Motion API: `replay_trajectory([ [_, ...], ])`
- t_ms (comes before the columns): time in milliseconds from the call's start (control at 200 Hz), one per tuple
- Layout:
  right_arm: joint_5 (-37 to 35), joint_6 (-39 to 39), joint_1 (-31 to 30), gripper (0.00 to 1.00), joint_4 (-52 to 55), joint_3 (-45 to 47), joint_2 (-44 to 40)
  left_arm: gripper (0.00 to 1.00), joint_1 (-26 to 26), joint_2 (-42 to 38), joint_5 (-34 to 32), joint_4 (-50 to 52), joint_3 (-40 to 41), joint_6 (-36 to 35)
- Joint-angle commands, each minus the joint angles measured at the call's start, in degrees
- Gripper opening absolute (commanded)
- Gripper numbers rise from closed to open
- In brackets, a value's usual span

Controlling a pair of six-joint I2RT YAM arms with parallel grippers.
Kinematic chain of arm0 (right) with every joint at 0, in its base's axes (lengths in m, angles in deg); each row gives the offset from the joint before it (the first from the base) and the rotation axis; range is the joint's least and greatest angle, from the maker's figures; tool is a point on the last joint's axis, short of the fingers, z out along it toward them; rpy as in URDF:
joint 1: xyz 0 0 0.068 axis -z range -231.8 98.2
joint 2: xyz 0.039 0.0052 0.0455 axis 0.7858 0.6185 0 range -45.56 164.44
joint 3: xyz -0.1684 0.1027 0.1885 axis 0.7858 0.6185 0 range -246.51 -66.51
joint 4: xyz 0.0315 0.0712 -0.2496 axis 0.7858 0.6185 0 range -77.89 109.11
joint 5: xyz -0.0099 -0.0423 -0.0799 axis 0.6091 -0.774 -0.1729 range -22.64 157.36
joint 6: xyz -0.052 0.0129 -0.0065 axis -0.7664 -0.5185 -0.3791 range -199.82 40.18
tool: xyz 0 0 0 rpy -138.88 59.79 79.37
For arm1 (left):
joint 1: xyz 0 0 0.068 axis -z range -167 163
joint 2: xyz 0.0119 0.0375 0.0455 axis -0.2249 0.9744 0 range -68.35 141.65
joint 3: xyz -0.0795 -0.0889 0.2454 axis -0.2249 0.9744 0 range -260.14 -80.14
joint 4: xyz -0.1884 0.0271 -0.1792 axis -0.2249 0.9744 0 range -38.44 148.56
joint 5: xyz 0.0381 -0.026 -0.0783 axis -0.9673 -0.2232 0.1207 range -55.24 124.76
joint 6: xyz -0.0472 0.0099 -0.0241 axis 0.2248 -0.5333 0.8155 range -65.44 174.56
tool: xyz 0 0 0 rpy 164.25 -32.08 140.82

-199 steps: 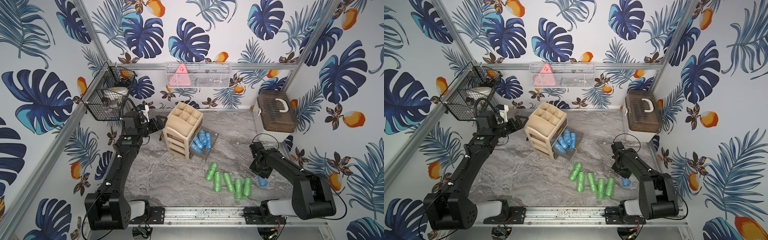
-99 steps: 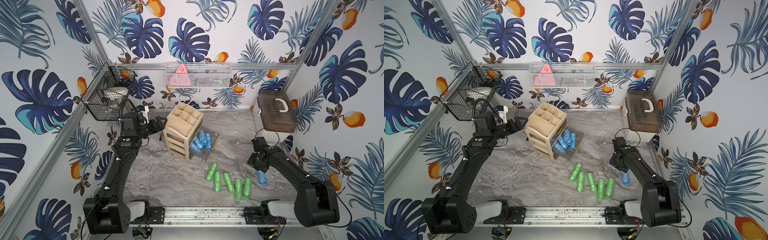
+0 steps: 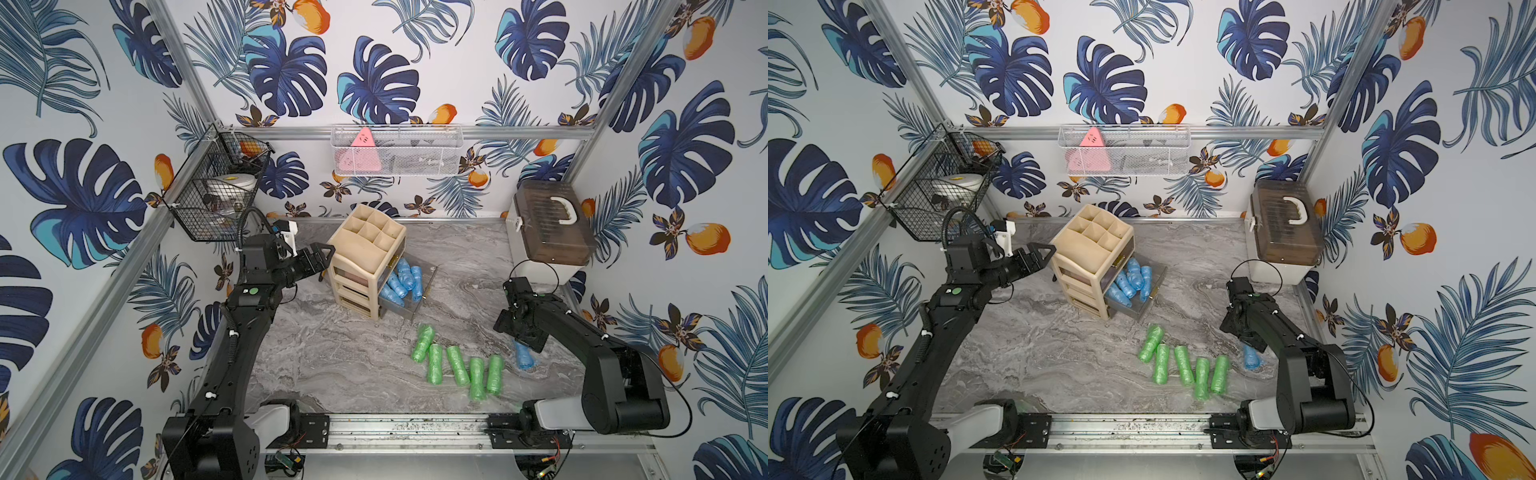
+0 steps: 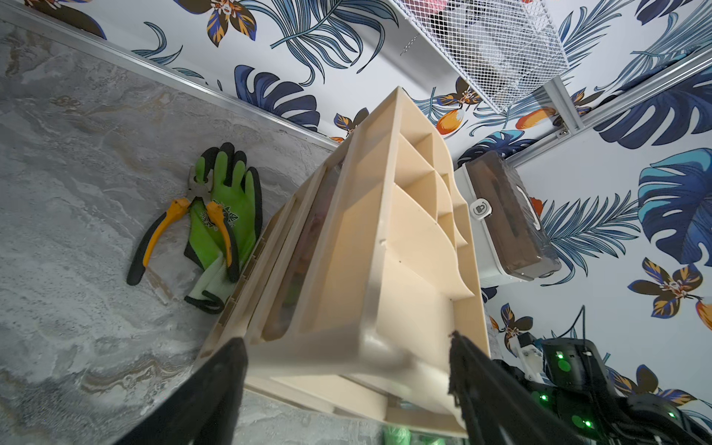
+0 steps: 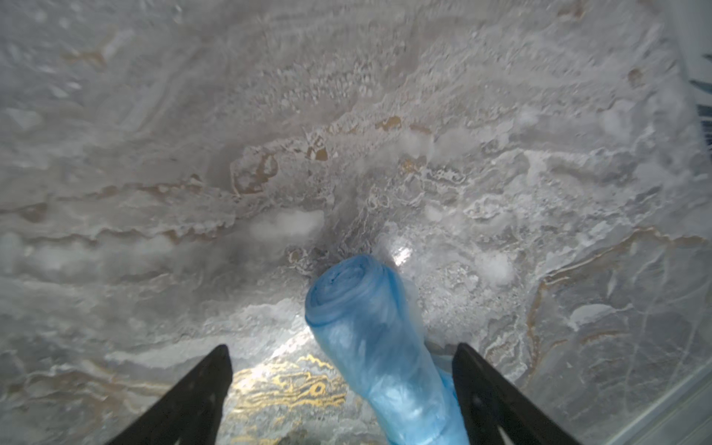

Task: Sort the rolls of trash bags by color and place them into the drawer
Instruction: Pick up the roll of trash bags from the center of the board, then place the roll of trash bags in the drawer.

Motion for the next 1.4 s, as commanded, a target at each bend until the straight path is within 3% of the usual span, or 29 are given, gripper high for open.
replay_trajectory([
  [0, 3.07, 0.73, 0.31, 0.89, -3.54, 1.1, 0.29, 0.87, -0.13, -0.47, 0.87, -0.02, -0.06, 0.16],
  [135, 3.79, 0.82, 0.4, 0.85, -3.82, 1.71, -0.02, 0.86, -0.13, -0.17, 1.37, -0.67, -0.47, 0.76],
  [235, 6.22, 0.63, 0.4, 0.76, -4.51, 2.35, -0.11, 0.86, -0.13, 0.09, 1.67, -1.08, -0.35, 1.19],
  [320, 8.63, 0.7, 0.4, 0.64, -5.3, 2.99, 0.23, 0.86, -0.13, 0.09, 1.69, -1.09, -0.21, 1.24],
  [570, 11.97, 0.68, 0.4, 0.13, -6.03, 2.86, 1.3, 0.86, -0.13, -0.51, 1.7, -0.05, -0.21, 0.99],
  [655, 12.79, 0.65, 0.32, 0.02, -6.12, 2.22, 1.07, 0.86, -0.13, -0.76, 1.52, 0.9, -0.13, 0.56],
  [1041, 18.76, -3.56, -4.05, 0.0, -8.86, -9.1, -5.12, 0.86, -0.13, -2.0, 2.05, 4.9, 1.43, -1.63],
  [1396, 24.98, -11.48, -21.96, 0.0, -9.64, -33.16, 7.09, 0.86, -0.13, -4.69, 0.58, 10.46, 1.33, -3.73],
])
